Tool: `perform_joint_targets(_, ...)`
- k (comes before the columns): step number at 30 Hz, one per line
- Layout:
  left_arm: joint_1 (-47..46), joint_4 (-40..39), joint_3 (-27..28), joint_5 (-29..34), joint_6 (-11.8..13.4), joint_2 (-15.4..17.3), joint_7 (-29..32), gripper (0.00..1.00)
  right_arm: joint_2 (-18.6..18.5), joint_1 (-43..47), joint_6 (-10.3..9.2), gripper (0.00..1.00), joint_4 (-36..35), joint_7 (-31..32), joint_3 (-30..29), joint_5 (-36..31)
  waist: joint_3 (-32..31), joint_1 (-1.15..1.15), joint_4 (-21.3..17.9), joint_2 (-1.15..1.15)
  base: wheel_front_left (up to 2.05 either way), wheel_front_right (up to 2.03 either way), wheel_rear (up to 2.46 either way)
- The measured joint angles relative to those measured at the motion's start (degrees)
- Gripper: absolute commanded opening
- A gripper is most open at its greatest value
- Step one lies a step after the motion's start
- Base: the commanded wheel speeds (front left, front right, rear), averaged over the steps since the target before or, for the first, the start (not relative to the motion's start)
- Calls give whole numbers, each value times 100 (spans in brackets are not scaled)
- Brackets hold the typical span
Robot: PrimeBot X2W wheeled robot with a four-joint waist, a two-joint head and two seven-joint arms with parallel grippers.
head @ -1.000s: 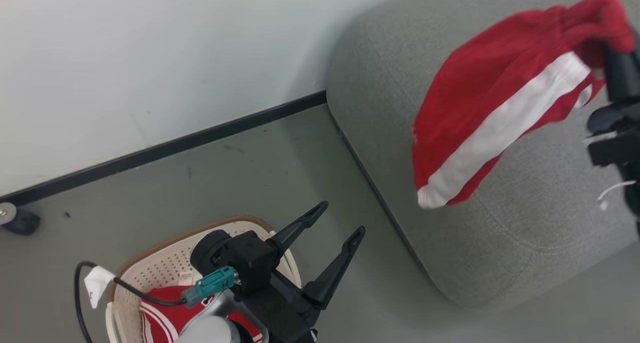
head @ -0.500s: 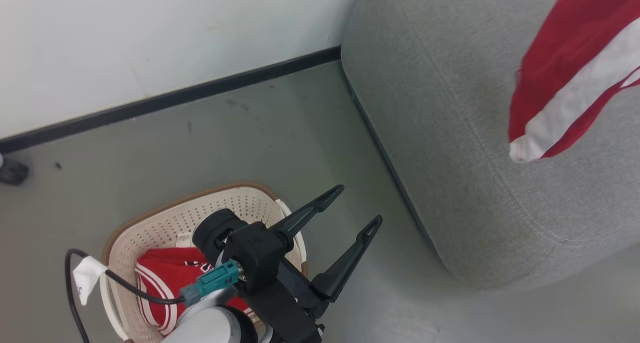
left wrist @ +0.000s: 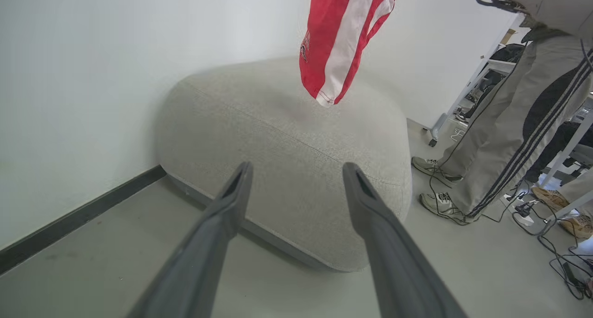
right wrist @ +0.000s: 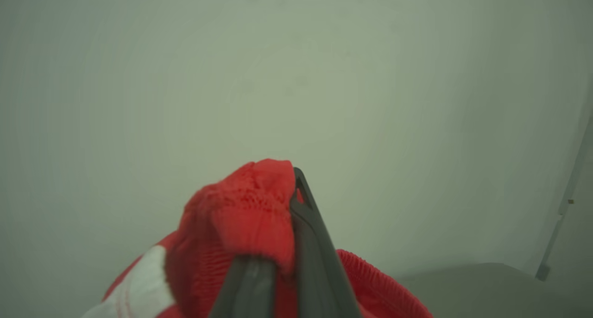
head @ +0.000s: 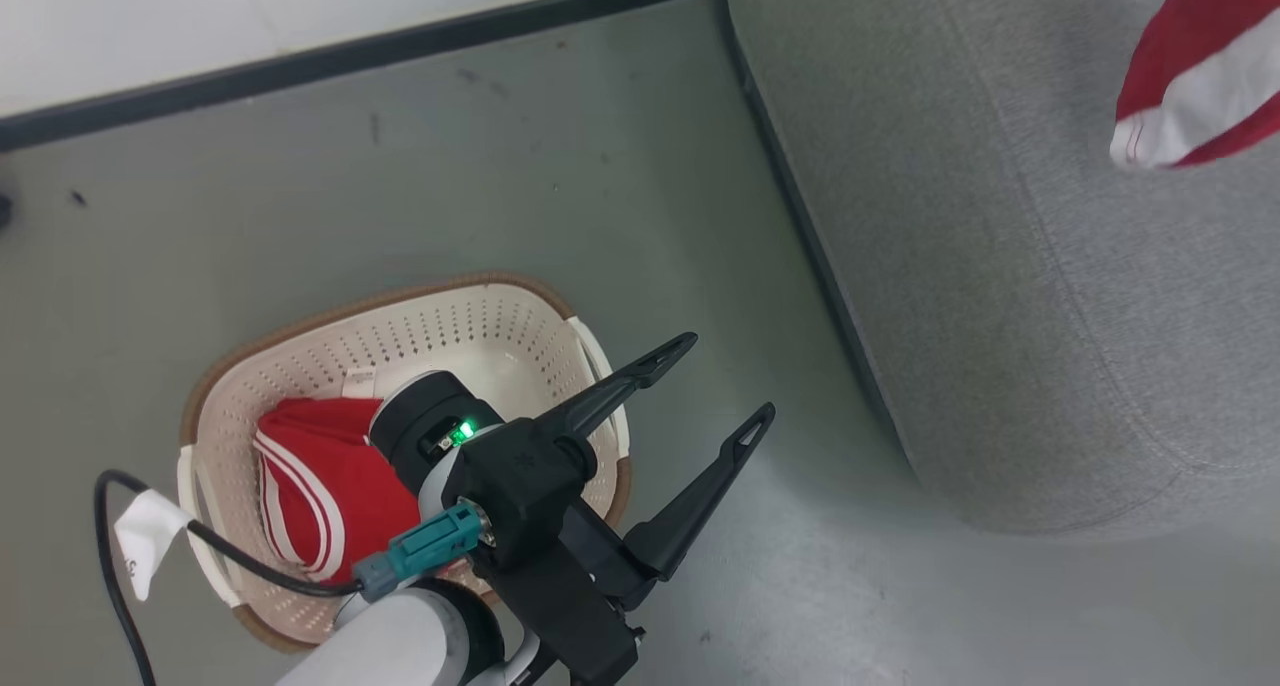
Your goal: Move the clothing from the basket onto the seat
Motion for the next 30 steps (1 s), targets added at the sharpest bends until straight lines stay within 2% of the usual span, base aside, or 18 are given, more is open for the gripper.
perform_joint_targets(5,-88,-66,24,16,0,89,91,100,-205,-246,-163,0,151,-1,-255,-46,310,0,60,0,0,0,0)
perform_joint_targets(10,-114,-152,94,41,2,179,122,100,-182,-286,-388,0,157,-1,-190,-370,581,0,105,0,0,0,0)
perform_joint_targets(18,-289,-170,81,49,0,178,190,100,-49,-282,-694,0,444,-2,44,-782,890,0,119,0,0,0,0)
perform_joint_targets(24,-316,-154,94,49,-2,179,185,100,-47,-146,-1014,0,910,10,413,-1303,948,-1,150,0,0,0,0)
perform_joint_targets(30,-346,-85,93,42,-9,147,162,100,45,-37,-1036,0,1362,277,720,-1440,948,-1,189,0,0,0,0)
